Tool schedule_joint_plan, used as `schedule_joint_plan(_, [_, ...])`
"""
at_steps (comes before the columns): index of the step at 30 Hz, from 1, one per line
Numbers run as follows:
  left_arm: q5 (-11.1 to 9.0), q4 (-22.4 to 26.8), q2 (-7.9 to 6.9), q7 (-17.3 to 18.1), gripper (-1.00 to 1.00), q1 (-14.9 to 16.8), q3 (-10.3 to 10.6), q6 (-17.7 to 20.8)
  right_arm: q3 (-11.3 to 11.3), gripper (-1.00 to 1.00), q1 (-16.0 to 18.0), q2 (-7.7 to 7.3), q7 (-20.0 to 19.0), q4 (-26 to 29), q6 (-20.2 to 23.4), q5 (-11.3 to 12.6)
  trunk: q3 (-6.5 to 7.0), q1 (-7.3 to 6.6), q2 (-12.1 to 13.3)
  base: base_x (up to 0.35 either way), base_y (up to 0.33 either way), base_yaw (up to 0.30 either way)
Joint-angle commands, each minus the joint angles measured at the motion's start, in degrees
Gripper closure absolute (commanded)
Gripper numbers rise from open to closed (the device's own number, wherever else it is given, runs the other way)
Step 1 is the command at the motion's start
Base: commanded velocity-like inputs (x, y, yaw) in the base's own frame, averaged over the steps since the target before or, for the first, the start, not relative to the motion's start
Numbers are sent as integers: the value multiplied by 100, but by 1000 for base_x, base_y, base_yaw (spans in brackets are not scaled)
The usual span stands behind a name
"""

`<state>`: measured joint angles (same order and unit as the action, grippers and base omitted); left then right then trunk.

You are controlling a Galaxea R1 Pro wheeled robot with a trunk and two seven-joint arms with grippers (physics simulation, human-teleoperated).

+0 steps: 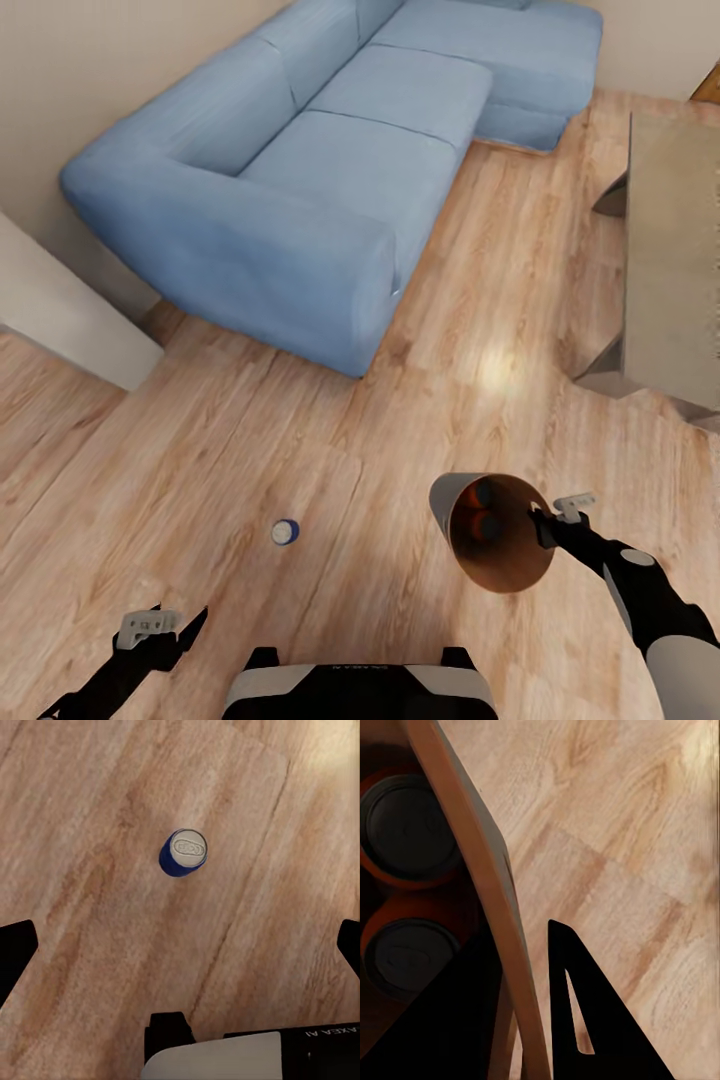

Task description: Put the three can of soda from the living room inside the tash can in the kitchen.

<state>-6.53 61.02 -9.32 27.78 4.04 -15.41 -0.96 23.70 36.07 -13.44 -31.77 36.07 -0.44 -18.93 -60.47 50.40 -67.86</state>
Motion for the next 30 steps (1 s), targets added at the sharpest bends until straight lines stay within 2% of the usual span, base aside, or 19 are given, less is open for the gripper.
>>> schedule_joint_plan(1, [1,-1,0,0,-100,0,1,0,14,100,3,-1,-57,8,9,47,0,0,0,296,172,-245])
schedule_joint_plan(7, [4,-36,1,-4,-100,0,101,3,30,100,3,-5,-51,14,9,40,0,0,0,304,148,-222])
schedule_joint_plan(13, [1,-69,-2,-3,-100,-2,166,-38,18,100,-3,7,-49,14,7,32,0,0,0,120,31,-51])
schedule_joint_plan(21, [-6,-74,-2,-6,-100,-2,176,-32,-16,100,-4,15,-48,15,1,27,0,0,0,52,-176,-6])
schedule_joint_plan(30, [-31,-63,-4,-11,-100,-7,166,-36,-31,100,-5,24,-30,11,1,-1,0,0,0,49,-33,0])
